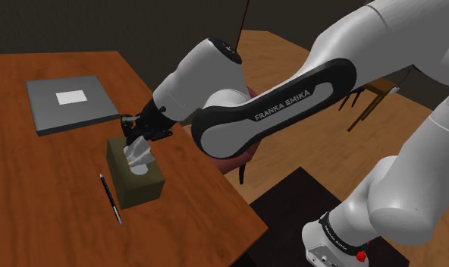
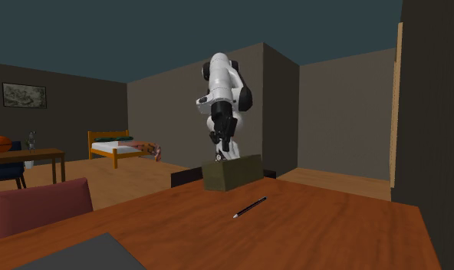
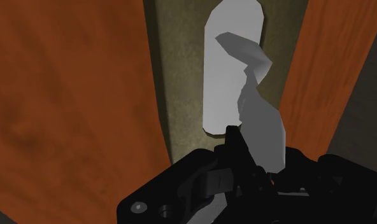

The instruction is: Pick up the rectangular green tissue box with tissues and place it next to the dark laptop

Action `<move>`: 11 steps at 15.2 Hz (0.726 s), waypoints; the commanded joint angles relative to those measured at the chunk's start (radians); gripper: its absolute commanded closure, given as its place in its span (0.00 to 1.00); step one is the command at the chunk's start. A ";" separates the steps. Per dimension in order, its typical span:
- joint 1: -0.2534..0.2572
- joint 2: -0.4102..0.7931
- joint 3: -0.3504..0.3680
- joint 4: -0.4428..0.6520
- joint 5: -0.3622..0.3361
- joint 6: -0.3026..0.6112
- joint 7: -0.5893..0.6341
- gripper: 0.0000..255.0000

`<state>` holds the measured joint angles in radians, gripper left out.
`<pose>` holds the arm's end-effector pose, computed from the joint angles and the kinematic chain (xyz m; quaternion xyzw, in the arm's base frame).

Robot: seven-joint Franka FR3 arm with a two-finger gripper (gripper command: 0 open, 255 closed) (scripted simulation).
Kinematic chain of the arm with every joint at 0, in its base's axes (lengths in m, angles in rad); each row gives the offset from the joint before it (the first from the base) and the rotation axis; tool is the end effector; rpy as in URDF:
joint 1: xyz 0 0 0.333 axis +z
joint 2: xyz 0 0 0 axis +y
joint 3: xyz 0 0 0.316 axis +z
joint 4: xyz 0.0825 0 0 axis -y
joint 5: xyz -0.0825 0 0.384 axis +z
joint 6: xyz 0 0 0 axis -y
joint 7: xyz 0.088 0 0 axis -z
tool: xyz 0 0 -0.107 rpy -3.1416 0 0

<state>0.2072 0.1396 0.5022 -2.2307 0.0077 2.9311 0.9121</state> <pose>0.4465 0.3751 0.3826 -0.9515 0.1117 -0.1720 0.2294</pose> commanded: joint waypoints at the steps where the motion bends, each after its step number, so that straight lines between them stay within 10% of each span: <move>1: -0.009 -0.019 0.011 0.008 0.024 -0.026 -0.016 1.00; 11: -0.028 -0.105 0.029 0.063 0.106 -0.157 -0.067 1.00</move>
<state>0.1812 0.0435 0.5306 -2.1744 0.1045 2.7888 0.8513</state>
